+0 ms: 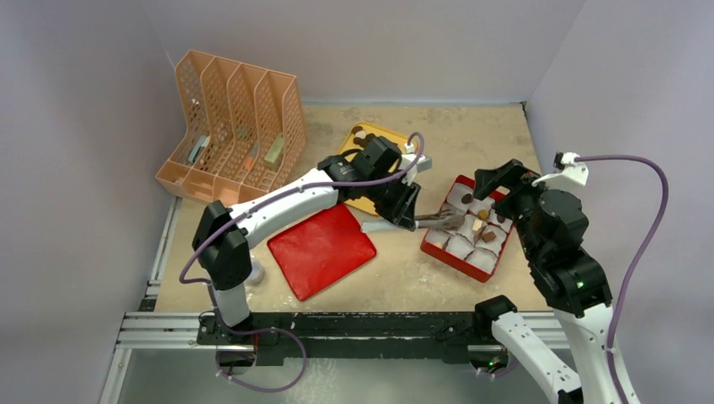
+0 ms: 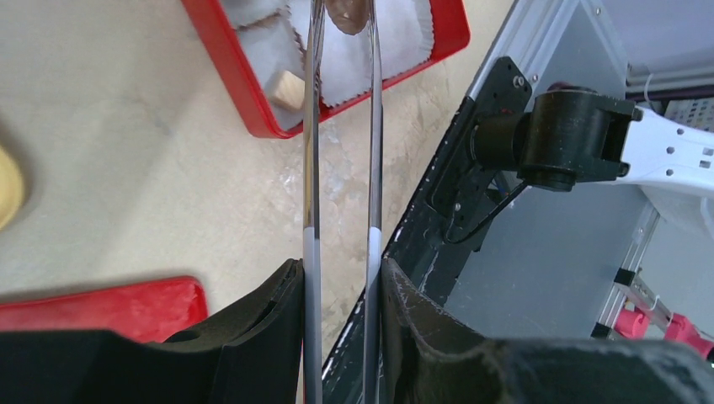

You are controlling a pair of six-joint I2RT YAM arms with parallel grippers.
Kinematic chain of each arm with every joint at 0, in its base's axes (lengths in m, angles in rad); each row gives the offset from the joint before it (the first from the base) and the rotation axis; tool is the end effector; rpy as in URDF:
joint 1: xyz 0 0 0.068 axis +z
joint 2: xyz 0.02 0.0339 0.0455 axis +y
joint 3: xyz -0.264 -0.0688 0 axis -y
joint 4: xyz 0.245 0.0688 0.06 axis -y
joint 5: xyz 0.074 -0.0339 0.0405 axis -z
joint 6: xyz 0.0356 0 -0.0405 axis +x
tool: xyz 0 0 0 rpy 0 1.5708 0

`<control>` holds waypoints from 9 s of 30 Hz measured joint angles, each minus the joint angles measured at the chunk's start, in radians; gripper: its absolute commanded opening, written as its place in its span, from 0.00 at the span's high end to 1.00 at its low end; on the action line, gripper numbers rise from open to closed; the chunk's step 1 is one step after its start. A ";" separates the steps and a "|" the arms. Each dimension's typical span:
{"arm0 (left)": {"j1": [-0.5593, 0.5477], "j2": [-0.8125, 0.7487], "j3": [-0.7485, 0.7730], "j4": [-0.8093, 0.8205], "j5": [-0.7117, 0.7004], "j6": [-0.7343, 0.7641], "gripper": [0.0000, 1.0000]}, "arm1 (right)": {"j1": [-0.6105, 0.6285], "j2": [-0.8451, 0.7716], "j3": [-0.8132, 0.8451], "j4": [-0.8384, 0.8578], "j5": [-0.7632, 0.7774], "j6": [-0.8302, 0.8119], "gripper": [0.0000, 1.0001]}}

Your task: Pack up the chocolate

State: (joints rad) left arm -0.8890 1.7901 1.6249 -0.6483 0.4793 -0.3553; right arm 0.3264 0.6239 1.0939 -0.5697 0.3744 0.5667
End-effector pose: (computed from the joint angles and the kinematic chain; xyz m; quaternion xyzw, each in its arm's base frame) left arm 0.2403 -0.3221 0.3133 0.3227 0.8475 -0.3885 0.1633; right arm 0.1023 0.0209 0.4215 0.2113 0.7083 0.1602 0.6542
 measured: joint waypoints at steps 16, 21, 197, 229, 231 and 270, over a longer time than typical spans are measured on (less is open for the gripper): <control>-0.087 0.095 0.016 0.003 0.025 0.000 0.74 | 0.000 -0.012 0.000 -0.001 0.001 0.000 0.04; -0.090 0.105 0.024 0.004 0.027 0.000 0.72 | 0.000 -0.022 0.000 -0.001 0.002 0.000 0.04; 0.206 0.087 0.094 0.028 -0.360 -0.046 0.86 | 0.000 -0.016 0.000 0.000 0.001 0.002 0.04; -0.113 0.152 0.015 0.238 0.018 -0.207 0.85 | 0.000 0.023 0.018 0.000 0.001 0.002 0.04; -0.120 0.165 0.015 0.240 0.011 -0.207 0.85 | 0.000 0.023 0.018 0.000 0.001 0.002 0.04; -0.159 0.254 0.042 0.214 0.007 -0.201 0.68 | 0.000 0.024 0.018 0.000 0.001 0.002 0.04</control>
State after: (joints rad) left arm -1.0485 2.0441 1.6665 -0.4347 0.4862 -0.5568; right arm 0.3264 0.6476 1.1114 -0.5701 0.3752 0.5686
